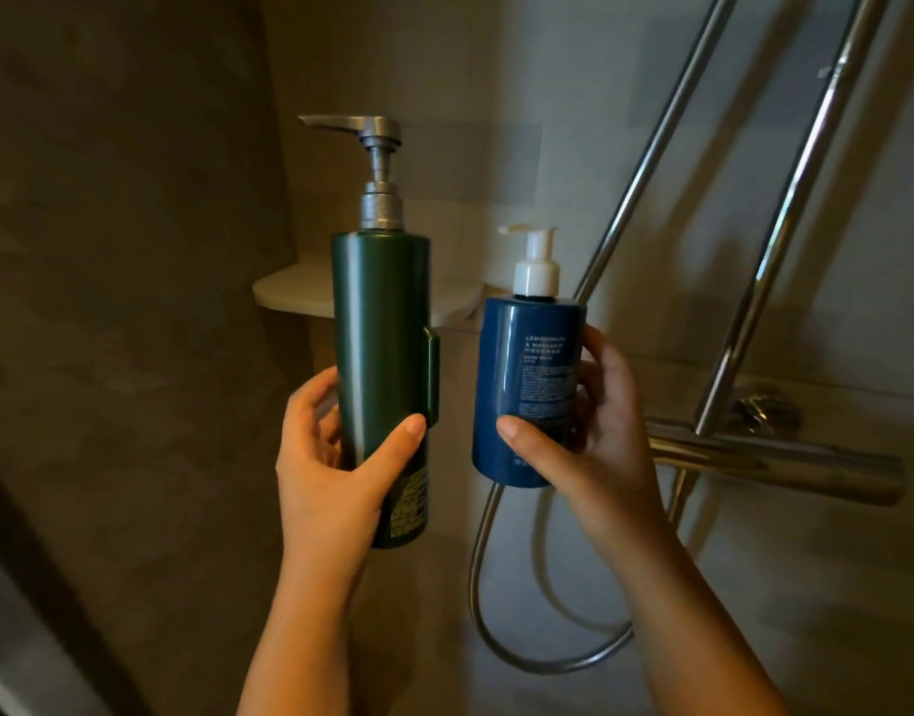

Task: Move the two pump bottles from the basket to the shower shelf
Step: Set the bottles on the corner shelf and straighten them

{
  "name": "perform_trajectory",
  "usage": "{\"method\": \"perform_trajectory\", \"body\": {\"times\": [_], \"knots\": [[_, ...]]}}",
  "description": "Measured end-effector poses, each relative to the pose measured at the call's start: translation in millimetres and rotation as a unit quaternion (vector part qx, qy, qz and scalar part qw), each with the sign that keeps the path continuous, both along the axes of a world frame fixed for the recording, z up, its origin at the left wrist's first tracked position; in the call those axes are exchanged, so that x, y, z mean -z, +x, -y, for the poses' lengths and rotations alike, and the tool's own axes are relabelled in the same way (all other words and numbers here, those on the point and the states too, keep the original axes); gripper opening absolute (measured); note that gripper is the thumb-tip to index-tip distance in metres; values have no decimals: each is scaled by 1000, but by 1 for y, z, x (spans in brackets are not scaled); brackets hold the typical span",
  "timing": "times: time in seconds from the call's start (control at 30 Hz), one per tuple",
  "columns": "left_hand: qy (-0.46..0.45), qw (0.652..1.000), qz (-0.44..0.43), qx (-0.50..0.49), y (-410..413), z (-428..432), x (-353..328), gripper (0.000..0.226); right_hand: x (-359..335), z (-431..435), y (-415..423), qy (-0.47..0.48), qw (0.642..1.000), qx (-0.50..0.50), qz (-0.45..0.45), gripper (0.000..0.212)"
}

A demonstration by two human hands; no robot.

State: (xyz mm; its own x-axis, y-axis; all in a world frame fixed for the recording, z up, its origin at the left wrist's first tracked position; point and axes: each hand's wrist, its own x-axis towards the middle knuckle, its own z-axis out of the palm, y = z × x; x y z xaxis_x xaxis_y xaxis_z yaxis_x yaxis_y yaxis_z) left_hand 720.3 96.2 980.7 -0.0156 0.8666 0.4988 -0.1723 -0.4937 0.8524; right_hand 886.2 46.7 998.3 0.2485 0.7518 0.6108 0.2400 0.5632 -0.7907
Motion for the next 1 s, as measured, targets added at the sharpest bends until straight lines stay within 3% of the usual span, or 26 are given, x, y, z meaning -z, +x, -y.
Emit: {"method": "perform_trajectory", "body": {"times": [0.23, 0.63, 1.0], "knots": [[15, 999, -1, -40, -5, -37, -24, 56, -20, -51, 0, 13, 1000, -24, 5, 77], [95, 985, 14, -140, -7, -73, -86, 62, -65, -131, -5, 94, 988, -126, -9, 69], [103, 992, 24, -75, -27, -140, -108, 62, -76, -180, -24, 95, 994, -48, 13, 74]]}}
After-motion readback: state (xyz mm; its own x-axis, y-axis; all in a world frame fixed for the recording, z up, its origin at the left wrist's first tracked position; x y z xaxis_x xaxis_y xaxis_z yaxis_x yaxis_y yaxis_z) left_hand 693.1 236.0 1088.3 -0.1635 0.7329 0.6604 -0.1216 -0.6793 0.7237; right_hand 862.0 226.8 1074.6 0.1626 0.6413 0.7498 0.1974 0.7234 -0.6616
